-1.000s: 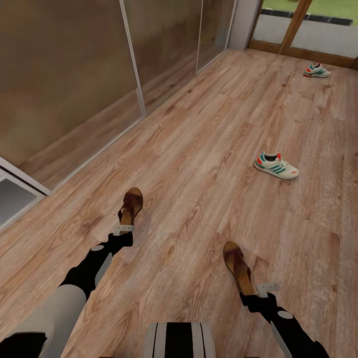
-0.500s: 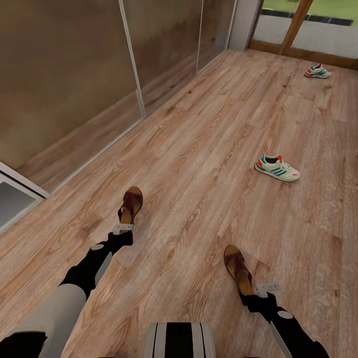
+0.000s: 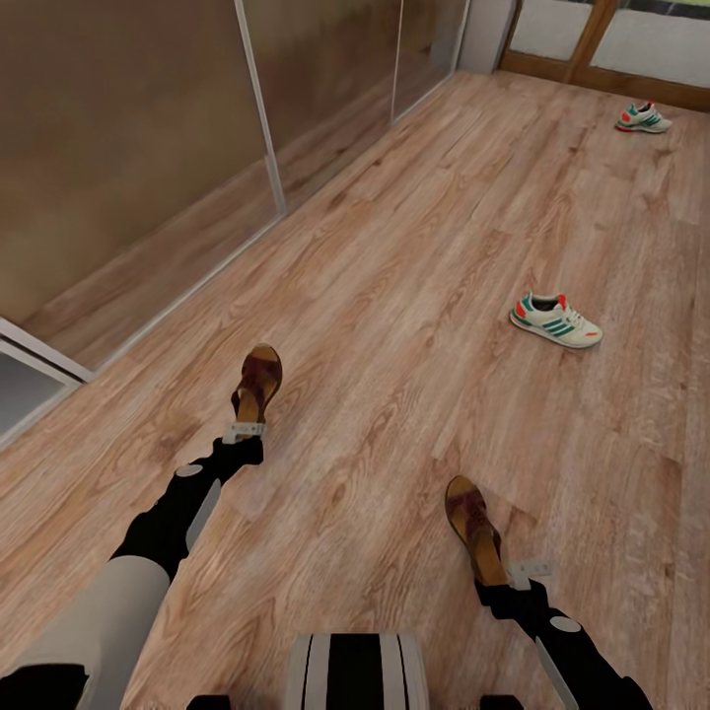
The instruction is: Pick up the two gym shoes and the two sandals from the corridor floor and place them onto the hallstand (shoe rack) in the corridor, making sure they are on the rack and not on the floor. Arrange them so the two gym shoes are next to each other and the two sandals are next to each other.
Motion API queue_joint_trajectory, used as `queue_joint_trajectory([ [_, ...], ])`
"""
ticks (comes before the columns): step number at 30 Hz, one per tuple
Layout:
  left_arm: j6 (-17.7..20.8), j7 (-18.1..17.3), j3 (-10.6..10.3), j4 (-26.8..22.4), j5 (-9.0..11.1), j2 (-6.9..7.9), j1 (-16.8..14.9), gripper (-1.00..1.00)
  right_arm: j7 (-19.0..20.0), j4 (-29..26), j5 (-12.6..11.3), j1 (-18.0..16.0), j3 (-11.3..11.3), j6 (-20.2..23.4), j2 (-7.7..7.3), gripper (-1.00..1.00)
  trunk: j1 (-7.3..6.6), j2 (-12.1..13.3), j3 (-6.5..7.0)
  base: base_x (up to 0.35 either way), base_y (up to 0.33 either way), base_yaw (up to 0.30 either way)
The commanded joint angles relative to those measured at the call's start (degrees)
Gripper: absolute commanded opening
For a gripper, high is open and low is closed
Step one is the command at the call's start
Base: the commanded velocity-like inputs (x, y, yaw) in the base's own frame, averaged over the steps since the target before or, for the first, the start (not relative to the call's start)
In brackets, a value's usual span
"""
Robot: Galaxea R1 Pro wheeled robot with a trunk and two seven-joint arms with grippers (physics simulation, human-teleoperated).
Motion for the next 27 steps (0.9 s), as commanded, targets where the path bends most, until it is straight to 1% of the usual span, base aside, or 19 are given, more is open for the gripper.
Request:
queue_joint_trajectory([
  [1,0.64,-0.22,-0.08,-0.42,0.11,0.03,0.01,-1.0,0.42,-0.14,0.26,0.0,-0.27,0.33,0.05,1.0,0.01,-0.03,-0.35,0.0,0.0,0.0],
  [8,1.01,-0.21,-0.13,-0.92,0.11,0.03,0.11,-1.0,0.42,-0.17,0.26,0.0,-0.27,0.31,0.02,1.0,0.19,-0.12,-2.52,0.0,0.0,0.0],
  [13,0.93,-0.21,-0.13,-0.95,0.11,0.03,0.18,-1.0,0.42,-0.22,0.26,-0.02,-0.27,0.31,0.04,1.0,0.19,-0.12,-2.81,0.0,0.0,0.0],
  [22,0.8,-0.25,-0.02,-0.92,0.11,0.03,0.21,-1.0,0.42,-0.26,0.26,0.0,-0.27,0.33,0.02,1.0,0.19,-0.12,-2.9,0.001,0.0,0.0],
  [27,0.71,-0.29,0.02,-0.91,0.11,0.03,0.21,-1.0,0.4,-0.32,0.26,0.0,-0.27,0.32,0.05,1.0,0.19,-0.12,-2.9,0.094,0.0,0.0],
])
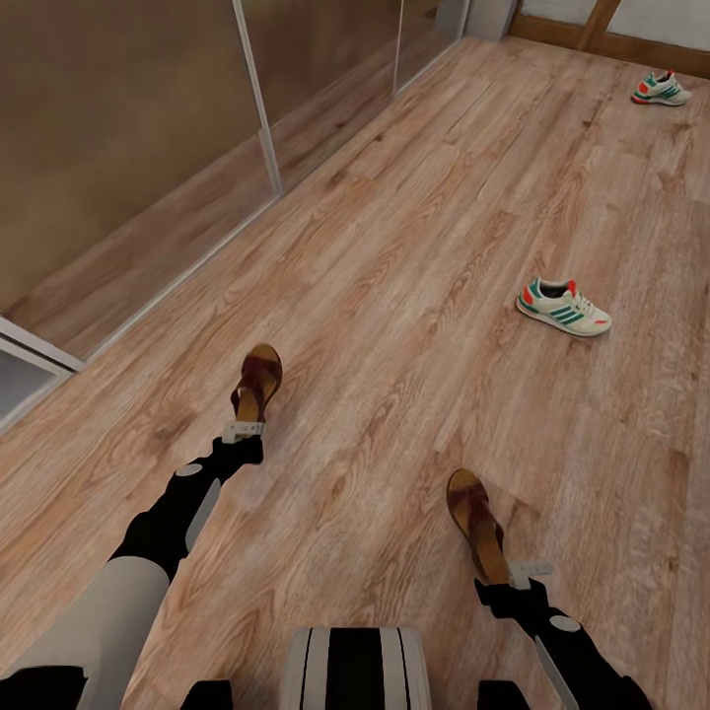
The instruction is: Pick up the two gym shoes and the two sandals from the corridor floor and place them onto the hallstand (shoe rack) in the corridor, making sure they are on the rack and not on the floor. Arrange them so the two gym shoes are next to each other and the two sandals are next to each other.
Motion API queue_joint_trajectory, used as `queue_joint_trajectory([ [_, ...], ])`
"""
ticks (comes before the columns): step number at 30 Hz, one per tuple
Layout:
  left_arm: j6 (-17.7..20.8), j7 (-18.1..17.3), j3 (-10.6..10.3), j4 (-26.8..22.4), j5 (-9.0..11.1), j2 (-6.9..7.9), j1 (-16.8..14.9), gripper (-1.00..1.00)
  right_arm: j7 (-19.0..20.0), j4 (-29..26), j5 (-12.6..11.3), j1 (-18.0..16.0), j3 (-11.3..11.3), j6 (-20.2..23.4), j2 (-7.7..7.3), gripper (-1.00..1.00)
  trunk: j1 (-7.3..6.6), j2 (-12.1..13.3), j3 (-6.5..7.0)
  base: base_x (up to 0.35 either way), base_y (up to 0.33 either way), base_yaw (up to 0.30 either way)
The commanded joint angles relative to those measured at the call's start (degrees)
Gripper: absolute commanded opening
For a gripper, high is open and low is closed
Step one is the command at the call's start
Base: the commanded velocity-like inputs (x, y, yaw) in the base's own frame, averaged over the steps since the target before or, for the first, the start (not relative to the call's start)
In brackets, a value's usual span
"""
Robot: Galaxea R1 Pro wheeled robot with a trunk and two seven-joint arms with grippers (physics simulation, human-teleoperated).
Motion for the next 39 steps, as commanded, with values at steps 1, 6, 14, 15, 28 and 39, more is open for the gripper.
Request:
queue_joint_trajectory([
  [1,0.37,-0.23,-0.04,-0.1,0.08,0.05,0.0,-1.0,0.43,-0.13,0.26,0.0,-0.26,0.32,0.03,1.0,0.0,-0.01,-0.03,0.059,0.0,0.0],
  [6,0.36,-0.24,-0.04,-0.08,0.08,0.1,0.0,-1.0,0.43,-0.15,0.26,0.0,-0.26,0.35,0.02,1.0,0.0,-0.01,-0.03,0.029,0.0,0.0],
  [14,0.35,-0.24,-0.04,-0.01,0.08,0.12,0.0,-1.0,0.37,-0.15,0.26,0.0,-0.27,0.32,0.01,-1.0,0.0,-0.01,-0.03,0.002,0.0,0.0],
  [15,0.35,-0.24,-0.04,-0.01,0.08,0.12,0.0,-1.0,0.36,-0.15,0.26,0.0,-0.27,0.32,0.0,-1.0,0.0,-0.01,-0.03,0.0,0.0,0.0],
  [28,0.35,-0.24,-0.04,-0.01,0.08,0.12,0.01,-1.0,0.36,-0.15,0.26,0.0,-0.2,0.37,0.05,-1.0,0.0,-0.01,-0.03,0.0,0.0,0.0],
  [39,0.3,-0.24,-0.04,-0.08,0.08,0.19,0.03,-1.0,0.41,-0.15,0.26,0.0,-0.18,0.36,0.05,-1.0,0.0,-0.01,-0.03,0.0,0.0,0.0],
])
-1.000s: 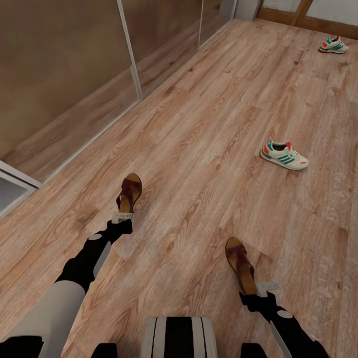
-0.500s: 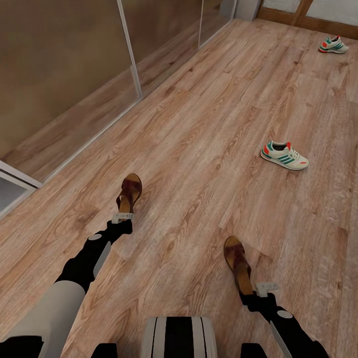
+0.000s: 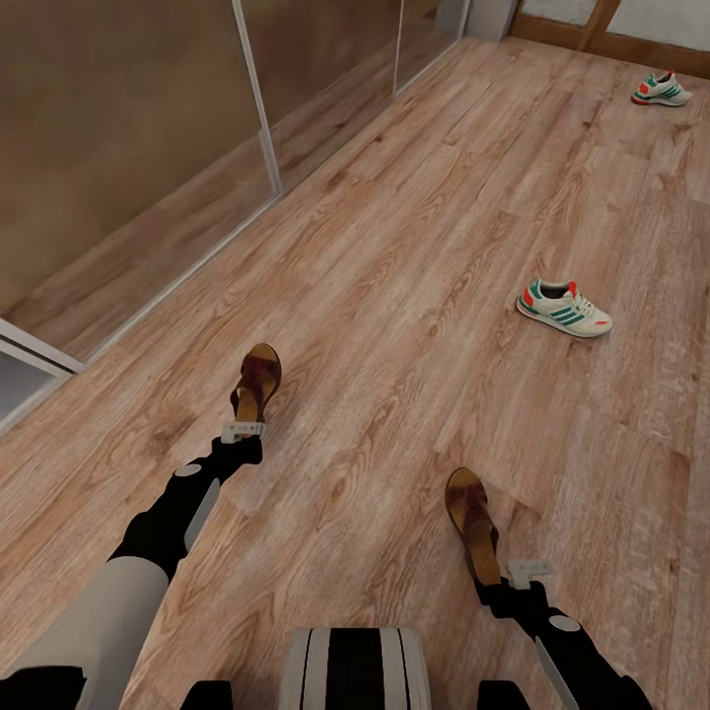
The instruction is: Pick up the two gym shoes and the two sandals from the corridor floor and place them onto the hallstand (shoe rack) in the corridor, making sure they are on the rack and not on the floor. Arrange them so the two gym shoes are next to each other and the two sandals are next to each other.
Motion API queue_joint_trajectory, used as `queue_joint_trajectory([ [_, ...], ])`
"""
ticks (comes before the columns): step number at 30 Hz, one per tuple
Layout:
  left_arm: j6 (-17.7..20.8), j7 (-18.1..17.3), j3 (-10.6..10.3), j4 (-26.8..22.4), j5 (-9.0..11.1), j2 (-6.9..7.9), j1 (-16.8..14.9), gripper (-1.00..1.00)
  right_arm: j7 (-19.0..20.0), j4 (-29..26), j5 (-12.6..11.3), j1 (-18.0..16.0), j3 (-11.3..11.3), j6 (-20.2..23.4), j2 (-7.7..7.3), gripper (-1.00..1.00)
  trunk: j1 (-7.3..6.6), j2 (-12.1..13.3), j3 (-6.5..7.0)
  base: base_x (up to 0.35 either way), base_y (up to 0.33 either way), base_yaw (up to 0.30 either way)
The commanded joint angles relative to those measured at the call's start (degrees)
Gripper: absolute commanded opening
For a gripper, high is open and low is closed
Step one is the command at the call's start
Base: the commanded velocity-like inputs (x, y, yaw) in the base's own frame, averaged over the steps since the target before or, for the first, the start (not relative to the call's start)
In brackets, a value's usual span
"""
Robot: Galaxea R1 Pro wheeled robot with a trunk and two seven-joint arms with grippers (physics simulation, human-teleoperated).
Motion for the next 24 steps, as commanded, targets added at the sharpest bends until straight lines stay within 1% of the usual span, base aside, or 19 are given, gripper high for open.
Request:
queue_joint_trajectory([
  [1,0.36,-0.22,-0.05,-0.1,0.09,0.03,0.01,-1.0,0.32,-0.13,0.07,0.01,-0.25,0.42,0.05,-1.0,-0.01,-0.01,-0.03,0.0,0.0,0.0],
  [5,0.3,-0.18,-0.05,-0.11,0.09,0.14,0.04,-1.0,0.31,-0.13,0.07,0.01,-0.25,0.41,0.1,-1.0,-0.01,-0.01,-0.03,0.0,0.0,0.0],
  [20,0.43,-0.14,-0.03,-0.07,0.03,0.5,0.08,-1.0,0.3,0.0,0.1,0.01,-0.33,0.27,0.12,-1.0,-0.4,0.19,3.29,0.0,0.0,0.0],
  [24,0.37,-0.14,0.1,-0.04,-0.01,0.56,0.67,-1.0,0.33,0.09,0.14,0.01,-0.34,0.16,0.06,-1.0,-0.5,0.24,4.18,0.0,0.0,0.0],
])
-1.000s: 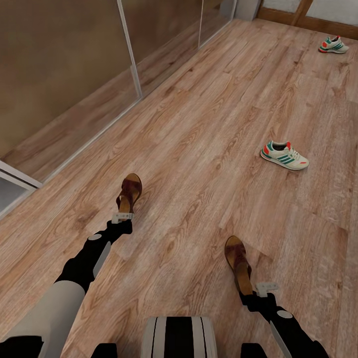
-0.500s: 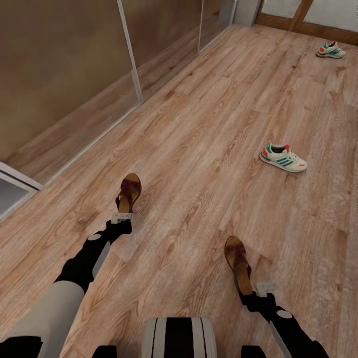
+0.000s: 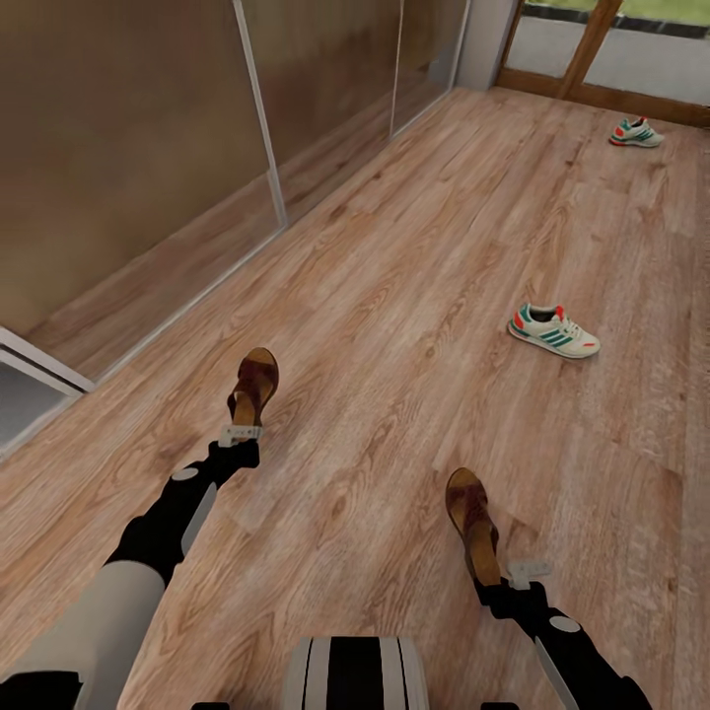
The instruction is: Pick up the two gym shoes and the two sandals from the corridor floor and place them onto the hallstand (shoe rack) in the corridor, making sure they are on the rack and not on the floor. Arrange them so the two gym shoes are next to each other and the two sandals are next to each other.
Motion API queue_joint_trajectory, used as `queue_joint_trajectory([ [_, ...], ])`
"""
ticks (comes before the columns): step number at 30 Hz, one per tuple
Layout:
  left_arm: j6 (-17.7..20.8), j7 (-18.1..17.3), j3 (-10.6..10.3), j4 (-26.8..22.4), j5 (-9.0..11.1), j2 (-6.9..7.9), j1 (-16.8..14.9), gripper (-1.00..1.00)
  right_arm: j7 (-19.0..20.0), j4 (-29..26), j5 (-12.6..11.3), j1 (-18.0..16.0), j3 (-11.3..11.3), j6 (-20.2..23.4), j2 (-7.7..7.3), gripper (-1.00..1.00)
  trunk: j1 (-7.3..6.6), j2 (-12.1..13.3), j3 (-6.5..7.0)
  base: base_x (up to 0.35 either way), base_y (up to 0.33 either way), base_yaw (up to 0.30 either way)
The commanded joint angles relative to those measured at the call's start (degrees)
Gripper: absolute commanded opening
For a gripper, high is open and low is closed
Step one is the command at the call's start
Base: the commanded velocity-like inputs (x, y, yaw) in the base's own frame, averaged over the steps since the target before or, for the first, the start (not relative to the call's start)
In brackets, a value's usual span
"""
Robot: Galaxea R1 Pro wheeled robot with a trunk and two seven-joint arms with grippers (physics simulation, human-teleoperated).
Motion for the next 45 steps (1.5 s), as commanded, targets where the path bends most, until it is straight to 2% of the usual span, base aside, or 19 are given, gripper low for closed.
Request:
queue_joint_trajectory([
  [1,0.35,-0.24,0.01,-0.09,0.07,0.05,0.18,-1.0,0.32,-0.11,0.09,0.01,-0.25,0.4,0.01,-1.0,-0.03,0.0,0.19,0.0,0.0,0.0],
  [7,0.09,-0.24,0.22,0.06,-0.07,0.18,1.85,-1.0,0.33,-0.08,0.1,0.01,-0.25,0.36,-0.07,-1.0,-0.19,0.08,1.52,0.0,0.0,0.0],
  [10,-0.03,-0.14,0.44,0.09,-0.09,0.38,3.65,-1.0,0.33,-0.08,0.1,0.01,-0.25,0.33,-0.07,-1.0,-0.26,0.12,2.19,0.0,0.0,0.0],
  [12,-0.17,0.02,0.49,0.09,-0.07,0.74,5.32,-1.0,0.33,-0.02,0.06,0.03,-0.25,0.21,-0.02,-1.0,-0.31,0.15,2.63,0.0,0.0,0.0],
  [13,-0.92,0.22,0.57,0.04,0.28,1.48,7.84,-1.0,0.33,0.04,0.03,0.08,-0.28,-0.57,-0.07,-1.0,-0.34,0.16,2.85,0.0,0.0,0.0],
  [14,-1.85,0.26,0.59,0.11,0.34,1.67,8.61,-1.0,0.33,0.03,0.02,0.09,-0.29,-1.1,-0.07,-1.0,-0.37,0.18,3.07,0.0,0.0,0.0],
  [17,-5.46,0.37,0.6,0.55,0.4,2.12,10.76,-1.0,0.28,0.04,0.02,0.11,-0.33,-2.61,-0.08,-1.0,-0.44,0.22,3.74,0.0,0.0,0.0],
  [18,-10.37,0.5,2.25,0.79,0.48,3.13,17.0,-1.0,0.17,0.07,0.02,0.33,-0.44,-7.97,-0.16,-1.0,-0.47,0.23,4.01,0.0,0.0,-0.144],
  [21,-15.02,0.42,3.57,0.96,0.32,3.21,19.74,-1.0,0.14,0.15,0.02,1.02,-0.54,-9.66,-0.23,-1.0,-0.55,0.27,4.86,0.0,0.0,-0.166],
  [22,-19.35,0.45,4.06,2.0,0.4,3.24,22.31,-1.0,0.09,0.18,0.02,2.94,-0.64,-12.16,-0.25,-1.0,-0.57,0.28,5.15,0.0,0.0,-0.19],
  [23,-20.37,0.48,4.18,2.72,0.44,3.23,23.03,-1.0,0.07,0.18,-0.01,3.78,-0.69,-13.47,-0.25,-1.0,-0.6,0.3,5.44,0.0,0.0,-0.192],
  [30,-23.87,0.47,4.38,8.71,0.48,3.29,24.82,-1.0,-0.08,2.22,-0.24,7.4,-0.87,-19.56,-0.33,-1.0,-0.78,0.39,7.51,0.0,0.0,-0.195],
  [35,-30.01,0.54,4.52,15.03,0.54,3.29,25.21,-1.0,-1.96,6.24,-0.32,8.22,-1.49,-24.46,-0.26,-1.0,-0.91,0.46,9.0,0.0,0.0,-0.187],
  [41,-33.12,0.67,4.61,20.85,0.92,3.29,25.34,-1.0,-4.68,10.57,-0.33,8.42,-1.97,-29.92,-0.19,-1.0,-1.06,0.54,10.82,0.0,0.0,-0.169],
  [45,-35.47,0.66,6.12,24.6,2.46,3.34,25.85,-1.0,-5.39,13.2,-0.38,8.48,-2.04,-32.44,0.03,-1.0,-1.17,0.59,12.03,0.0,0.0,-0.164],
])
